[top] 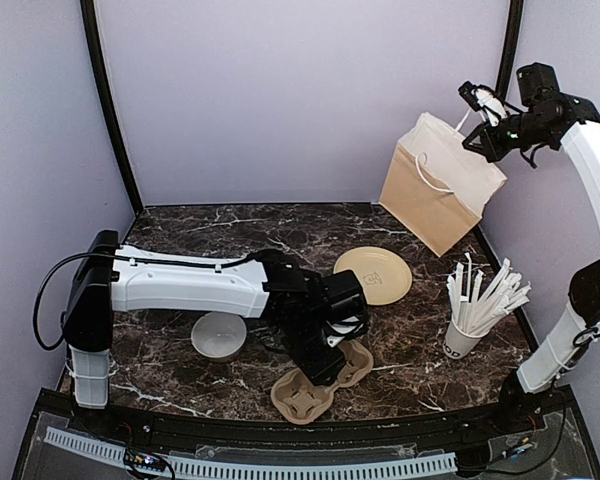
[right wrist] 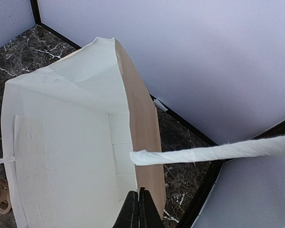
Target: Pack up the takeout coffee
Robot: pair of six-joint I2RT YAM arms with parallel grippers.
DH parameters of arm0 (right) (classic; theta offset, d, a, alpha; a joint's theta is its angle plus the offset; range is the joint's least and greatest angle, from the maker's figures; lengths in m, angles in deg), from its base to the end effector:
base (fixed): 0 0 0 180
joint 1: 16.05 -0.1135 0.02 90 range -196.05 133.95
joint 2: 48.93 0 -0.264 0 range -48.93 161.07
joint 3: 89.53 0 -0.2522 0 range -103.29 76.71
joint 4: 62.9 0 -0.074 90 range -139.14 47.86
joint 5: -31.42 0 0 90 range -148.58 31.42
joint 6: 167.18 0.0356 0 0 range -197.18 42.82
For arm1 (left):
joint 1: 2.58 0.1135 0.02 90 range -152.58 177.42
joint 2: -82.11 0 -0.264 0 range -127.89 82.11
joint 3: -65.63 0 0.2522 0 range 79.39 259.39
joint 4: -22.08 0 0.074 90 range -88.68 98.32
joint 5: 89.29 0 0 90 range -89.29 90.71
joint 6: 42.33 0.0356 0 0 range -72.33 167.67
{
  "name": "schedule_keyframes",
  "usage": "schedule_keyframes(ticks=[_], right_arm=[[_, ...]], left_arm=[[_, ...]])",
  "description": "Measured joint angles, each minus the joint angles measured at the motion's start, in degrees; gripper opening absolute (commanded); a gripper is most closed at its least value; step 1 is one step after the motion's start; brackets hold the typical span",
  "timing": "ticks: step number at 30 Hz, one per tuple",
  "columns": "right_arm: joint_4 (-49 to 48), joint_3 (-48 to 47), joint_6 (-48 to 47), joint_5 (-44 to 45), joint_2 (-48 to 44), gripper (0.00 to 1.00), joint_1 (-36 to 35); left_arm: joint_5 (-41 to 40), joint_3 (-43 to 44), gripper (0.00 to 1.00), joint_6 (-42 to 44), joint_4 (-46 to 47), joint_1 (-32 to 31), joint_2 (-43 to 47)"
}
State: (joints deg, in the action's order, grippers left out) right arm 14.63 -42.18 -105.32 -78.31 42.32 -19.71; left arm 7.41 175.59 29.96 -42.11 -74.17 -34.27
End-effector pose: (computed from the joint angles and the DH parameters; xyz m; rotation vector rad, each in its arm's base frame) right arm 0.3004 0.0313 0.4808 -0.7731 2.0193 0.1340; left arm 0.1300 -0.4038 0.2187 1.3604 2.6119 -0.4762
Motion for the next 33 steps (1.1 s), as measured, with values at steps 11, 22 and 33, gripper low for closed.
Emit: schedule_keyframes(ticks=[11,22,33], right_arm=[[-0.83,0.33,0.31,-0.39,-0.72,0.00,-0.11],[-1.05,1.31,0.44,-0.90,-0.96,0.00,-0.48],[-1.20,1.75,0.44,-1.01,-0.96,0.00,-0.48]], left_arm=[[-0.61,1.66,0.48,-2.12,-0.72,0.00,-2.73],[-2.97,4.37,0.47,-2.80,-2.64,0.00,-5.09],[-4.20,6.16,0.46,-3.10,-4.15,0.00,-6.64]])
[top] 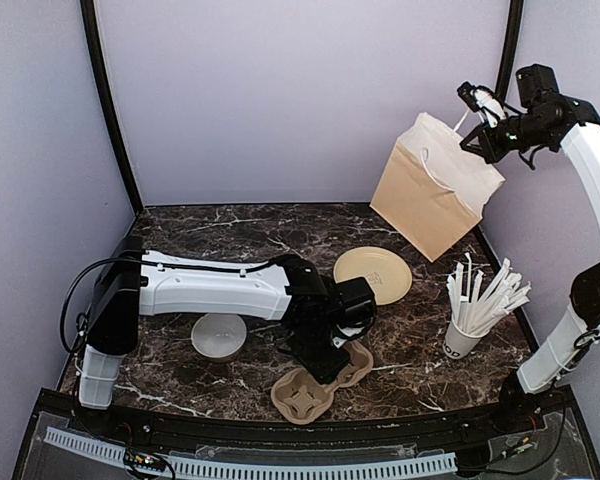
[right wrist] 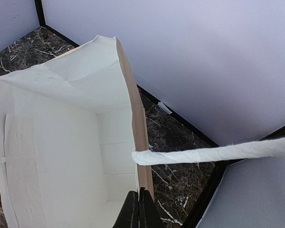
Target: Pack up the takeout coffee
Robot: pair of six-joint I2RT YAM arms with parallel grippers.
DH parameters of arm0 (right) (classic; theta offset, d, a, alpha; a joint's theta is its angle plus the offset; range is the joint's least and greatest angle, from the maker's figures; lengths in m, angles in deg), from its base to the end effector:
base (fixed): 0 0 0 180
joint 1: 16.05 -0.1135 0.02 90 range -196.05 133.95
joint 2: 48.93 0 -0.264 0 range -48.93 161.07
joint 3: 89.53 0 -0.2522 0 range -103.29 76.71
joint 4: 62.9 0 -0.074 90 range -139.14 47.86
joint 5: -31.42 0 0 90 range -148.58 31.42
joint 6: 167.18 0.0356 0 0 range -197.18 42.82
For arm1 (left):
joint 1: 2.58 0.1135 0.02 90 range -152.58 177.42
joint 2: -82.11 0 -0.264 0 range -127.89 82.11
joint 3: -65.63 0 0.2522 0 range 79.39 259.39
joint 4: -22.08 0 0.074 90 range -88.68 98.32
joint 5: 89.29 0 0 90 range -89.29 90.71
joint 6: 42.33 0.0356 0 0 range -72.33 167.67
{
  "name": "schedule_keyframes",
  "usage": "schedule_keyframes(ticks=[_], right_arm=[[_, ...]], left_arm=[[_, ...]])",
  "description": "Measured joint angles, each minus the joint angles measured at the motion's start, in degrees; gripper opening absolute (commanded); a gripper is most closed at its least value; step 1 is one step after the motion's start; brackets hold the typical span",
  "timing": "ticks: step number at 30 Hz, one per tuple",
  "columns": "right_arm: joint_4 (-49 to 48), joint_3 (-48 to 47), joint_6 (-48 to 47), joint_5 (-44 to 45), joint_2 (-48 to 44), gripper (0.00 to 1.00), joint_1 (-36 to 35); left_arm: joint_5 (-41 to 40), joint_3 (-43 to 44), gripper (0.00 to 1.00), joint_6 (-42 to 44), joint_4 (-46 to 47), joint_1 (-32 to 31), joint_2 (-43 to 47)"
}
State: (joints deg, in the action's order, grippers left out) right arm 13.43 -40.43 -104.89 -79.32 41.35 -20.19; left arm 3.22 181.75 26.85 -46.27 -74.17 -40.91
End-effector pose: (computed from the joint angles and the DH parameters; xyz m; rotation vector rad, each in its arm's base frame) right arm 0.2981 0.0342 0.4791 -0.7814 2.0056 0.1595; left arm 0.1382 -0.4200 0.1986 1.2842 2.6865 -0.3233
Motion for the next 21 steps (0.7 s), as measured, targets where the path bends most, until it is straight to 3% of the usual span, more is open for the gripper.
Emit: schedule_keyframes(ticks=[10,21], right_arm=[[-0.33,0.94,0.17,-0.07,0.00,0.00,-0.37],[-1.25,2.10,0.66,-0.09,-0.37,0.00,-0.81]], left_arm=[[-0.09,2.19,0.46,0.00,-1.51,0.00,-1.42],[-0.46,3.69,0.37,-1.05,-2.78,0.00,-2.93]])
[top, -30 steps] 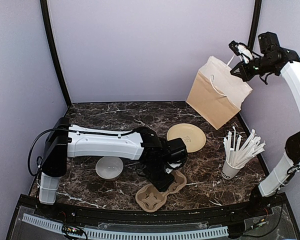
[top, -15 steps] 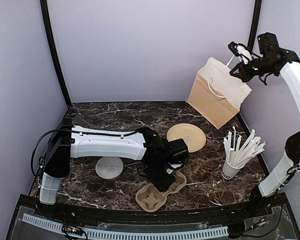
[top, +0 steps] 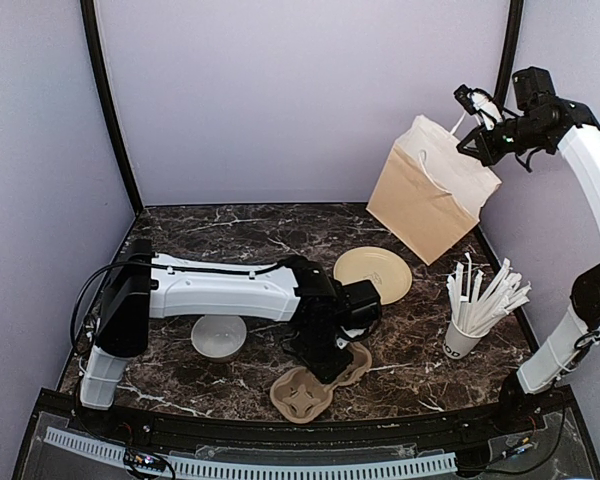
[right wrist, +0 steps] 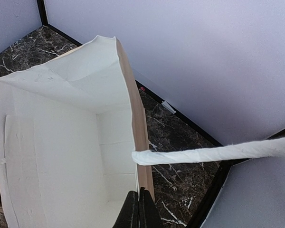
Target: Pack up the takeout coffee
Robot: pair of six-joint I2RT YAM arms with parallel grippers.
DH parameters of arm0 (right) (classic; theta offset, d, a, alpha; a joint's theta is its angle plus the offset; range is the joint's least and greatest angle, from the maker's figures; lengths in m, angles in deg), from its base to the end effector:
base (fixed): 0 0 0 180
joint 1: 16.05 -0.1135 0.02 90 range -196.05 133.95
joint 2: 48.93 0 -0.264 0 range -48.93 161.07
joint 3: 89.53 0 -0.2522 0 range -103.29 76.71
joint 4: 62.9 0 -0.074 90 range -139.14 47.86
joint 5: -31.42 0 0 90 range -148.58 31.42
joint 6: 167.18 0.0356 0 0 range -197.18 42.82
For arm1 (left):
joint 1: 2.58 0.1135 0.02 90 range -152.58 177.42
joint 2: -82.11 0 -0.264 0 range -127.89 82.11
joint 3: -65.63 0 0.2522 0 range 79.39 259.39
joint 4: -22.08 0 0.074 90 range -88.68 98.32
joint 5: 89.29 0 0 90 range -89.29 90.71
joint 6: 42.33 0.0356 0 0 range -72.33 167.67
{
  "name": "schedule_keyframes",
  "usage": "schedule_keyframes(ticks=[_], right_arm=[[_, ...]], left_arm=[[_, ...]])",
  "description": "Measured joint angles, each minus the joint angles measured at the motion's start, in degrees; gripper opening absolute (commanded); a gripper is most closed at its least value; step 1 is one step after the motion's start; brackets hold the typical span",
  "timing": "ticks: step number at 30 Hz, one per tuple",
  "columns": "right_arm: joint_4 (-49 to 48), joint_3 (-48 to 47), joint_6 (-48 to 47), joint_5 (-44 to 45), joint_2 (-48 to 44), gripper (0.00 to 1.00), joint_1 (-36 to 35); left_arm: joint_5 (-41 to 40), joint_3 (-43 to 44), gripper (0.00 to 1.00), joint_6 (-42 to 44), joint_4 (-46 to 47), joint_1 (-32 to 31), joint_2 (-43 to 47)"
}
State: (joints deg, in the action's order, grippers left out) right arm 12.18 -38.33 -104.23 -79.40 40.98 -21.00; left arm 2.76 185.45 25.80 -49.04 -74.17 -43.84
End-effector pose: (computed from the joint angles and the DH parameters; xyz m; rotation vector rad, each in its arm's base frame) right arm 0.3002 0.0387 0.4725 -0.7858 2.0129 0.1787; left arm 0.1409 -0.4273 0.1934 1.2675 2.7214 -0.2810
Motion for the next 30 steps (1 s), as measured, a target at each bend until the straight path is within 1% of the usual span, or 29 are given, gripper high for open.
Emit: schedule_keyframes(ticks=[7,12,14,16,21,23,26,30], right_arm=[[-0.09,0.28,0.15,0.02,-0.15,0.00,-1.01],[-0.07,0.59,-0.15,0.02,-0.15,0.00,-4.00],[-0.07,0.59,-0.59,-0.04,-0.15,0.00,-6.05],[0.02,0.59,-1.33,0.00,-0.11,0.00,-8.22],[1.81,0.59,-4.04,-0.20,0.39,0.00,-14.97],[2.64,0.76,-5.25,-0.59,0.66,0.00,-17.81],[3.76,1.60,-6.62,-2.19,0.98,0.00,-22.45],[5.53,1.90,-8.13,-3.80,2.08,0.00,-27.74]], left_arm=[[-0.52,1.62,0.35,-0.26,-2.75,0.00,-0.20],[0.76,0.92,0.34,-0.07,-3.41,1.03,1.14],[1.84,-0.68,0.34,0.11,-3.45,1.92,3.61],[2.54,-2.47,0.34,0.17,-3.37,3.82,7.98],[1.97,-3.78,0.35,0.20,-2.95,11.52,22.16],[0.55,-3.61,0.35,0.42,-3.23,15.21,28.06],[-3.41,-1.81,0.35,1.18,-5.42,19.98,33.62],[-9.22,3.52,0.37,3.52,-8.85,24.11,36.33]])
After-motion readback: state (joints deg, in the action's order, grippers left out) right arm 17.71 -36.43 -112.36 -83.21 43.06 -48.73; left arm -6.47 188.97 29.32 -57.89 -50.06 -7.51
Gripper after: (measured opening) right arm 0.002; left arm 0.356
